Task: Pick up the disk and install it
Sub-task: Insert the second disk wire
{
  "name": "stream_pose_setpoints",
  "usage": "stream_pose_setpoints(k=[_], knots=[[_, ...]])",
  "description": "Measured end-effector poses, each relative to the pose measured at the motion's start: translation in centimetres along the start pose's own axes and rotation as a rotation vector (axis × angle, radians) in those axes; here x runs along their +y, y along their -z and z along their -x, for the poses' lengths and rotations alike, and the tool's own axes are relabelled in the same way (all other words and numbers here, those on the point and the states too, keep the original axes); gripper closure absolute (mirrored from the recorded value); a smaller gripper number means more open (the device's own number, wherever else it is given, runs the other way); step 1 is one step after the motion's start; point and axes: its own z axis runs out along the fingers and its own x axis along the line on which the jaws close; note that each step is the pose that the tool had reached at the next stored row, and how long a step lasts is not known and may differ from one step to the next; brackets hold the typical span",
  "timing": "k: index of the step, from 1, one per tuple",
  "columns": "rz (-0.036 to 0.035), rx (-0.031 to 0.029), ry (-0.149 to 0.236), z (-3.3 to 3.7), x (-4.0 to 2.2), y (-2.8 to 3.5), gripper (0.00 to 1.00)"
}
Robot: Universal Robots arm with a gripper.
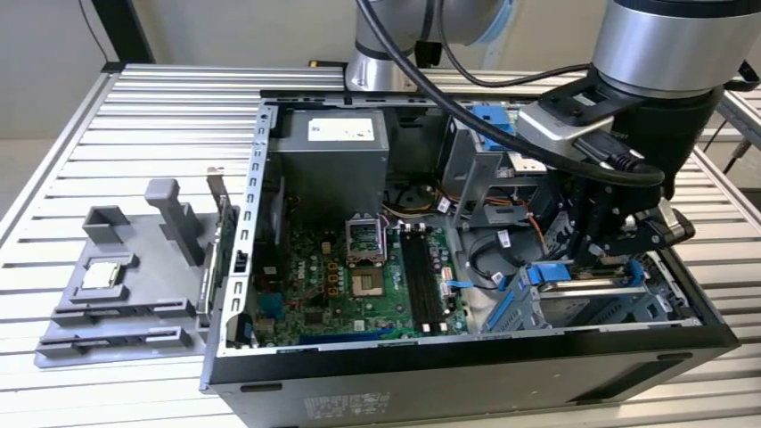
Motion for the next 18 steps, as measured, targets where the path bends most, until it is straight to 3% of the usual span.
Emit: stream_pose_setpoints(k=[2,4,8,10,14,15,16,18], knots=[[0.0016,-0.0021,0.000,-0.47,-0.14,-0.10,1.00],[0.0000,-0.0089,-0.001,-0.80,-0.10,-0.15,1.00],[-0.0006,-0.0112,-0.001,-0.84,-0.08,-0.16,1.00],[-0.0028,-0.0189,-0.003,-0.83,0.01,-0.15,1.00],[-0.0029,-0.0193,-0.003,-0.81,0.16,-0.14,1.00],[-0.0040,-0.0238,-0.003,-0.82,0.17,-0.13,1.00],[-0.0078,-0.0383,-0.006,-0.82,0.17,-0.13,1.00],[-0.0168,-0.0729,-0.012,-0.82,0.18,-0.14,1.00]])
